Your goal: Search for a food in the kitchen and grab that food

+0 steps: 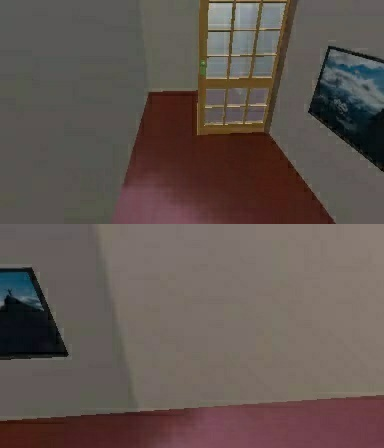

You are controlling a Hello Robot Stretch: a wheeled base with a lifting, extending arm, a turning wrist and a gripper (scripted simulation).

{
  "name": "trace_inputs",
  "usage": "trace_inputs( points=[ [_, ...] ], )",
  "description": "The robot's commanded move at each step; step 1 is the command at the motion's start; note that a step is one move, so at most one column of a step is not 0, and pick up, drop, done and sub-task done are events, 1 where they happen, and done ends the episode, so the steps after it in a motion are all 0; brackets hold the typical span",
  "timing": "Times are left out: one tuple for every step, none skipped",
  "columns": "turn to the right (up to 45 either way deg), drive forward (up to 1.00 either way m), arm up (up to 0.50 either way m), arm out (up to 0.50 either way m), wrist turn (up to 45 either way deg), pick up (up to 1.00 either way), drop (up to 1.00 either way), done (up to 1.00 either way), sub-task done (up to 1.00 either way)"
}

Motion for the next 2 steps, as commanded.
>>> trace_inputs(
  points=[
    [-3.0,0.0,0.0,0.0,0.0,0.0,0.0,0.0,0.0],
    [-6.0,0.0,0.0,0.0,0.0,0.0,0.0,0.0,0.0]
  ],
)
